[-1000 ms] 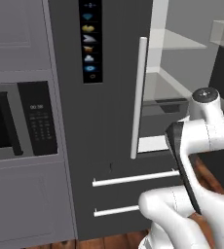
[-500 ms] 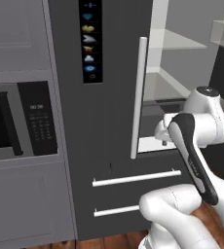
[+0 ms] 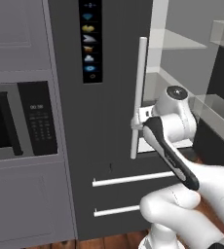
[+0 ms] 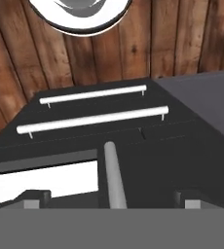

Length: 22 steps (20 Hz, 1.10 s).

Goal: Place one of the steaks on the plate and the other in the bowl. Then place the bowl in the fridge.

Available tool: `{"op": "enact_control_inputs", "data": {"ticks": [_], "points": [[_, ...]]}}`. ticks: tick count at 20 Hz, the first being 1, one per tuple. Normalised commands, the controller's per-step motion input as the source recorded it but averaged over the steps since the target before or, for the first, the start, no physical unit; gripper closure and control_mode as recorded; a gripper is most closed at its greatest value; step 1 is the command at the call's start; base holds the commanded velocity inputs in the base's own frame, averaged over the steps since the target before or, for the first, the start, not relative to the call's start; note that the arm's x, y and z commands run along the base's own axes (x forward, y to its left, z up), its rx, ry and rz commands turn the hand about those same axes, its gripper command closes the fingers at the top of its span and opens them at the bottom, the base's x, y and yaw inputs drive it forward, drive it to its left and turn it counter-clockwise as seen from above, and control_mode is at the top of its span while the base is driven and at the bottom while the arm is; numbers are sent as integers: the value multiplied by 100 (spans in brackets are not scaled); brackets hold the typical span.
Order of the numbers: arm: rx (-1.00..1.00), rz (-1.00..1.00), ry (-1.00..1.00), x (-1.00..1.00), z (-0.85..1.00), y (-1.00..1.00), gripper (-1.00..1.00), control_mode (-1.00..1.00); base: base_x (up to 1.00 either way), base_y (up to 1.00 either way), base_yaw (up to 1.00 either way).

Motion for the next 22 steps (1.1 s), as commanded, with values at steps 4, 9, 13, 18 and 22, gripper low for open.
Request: {"op": "enact_control_inputs", "data": {"ticks": [4, 9, 13, 18, 22], "points": [[-3, 4, -1, 87, 48, 3, -100, -100, 0, 0, 0], [-10, 1, -6, 77, 15, 0, -100, -100, 0, 0, 0], [-8, 0, -8, 51, 0, 0, -100, -100, 0, 0, 0], [0, 0, -6, 18, 0, -12, -100, -100, 0, 0, 0], [0, 0, -13, 41, -7, -12, -100, -100, 0, 0, 0]]}}
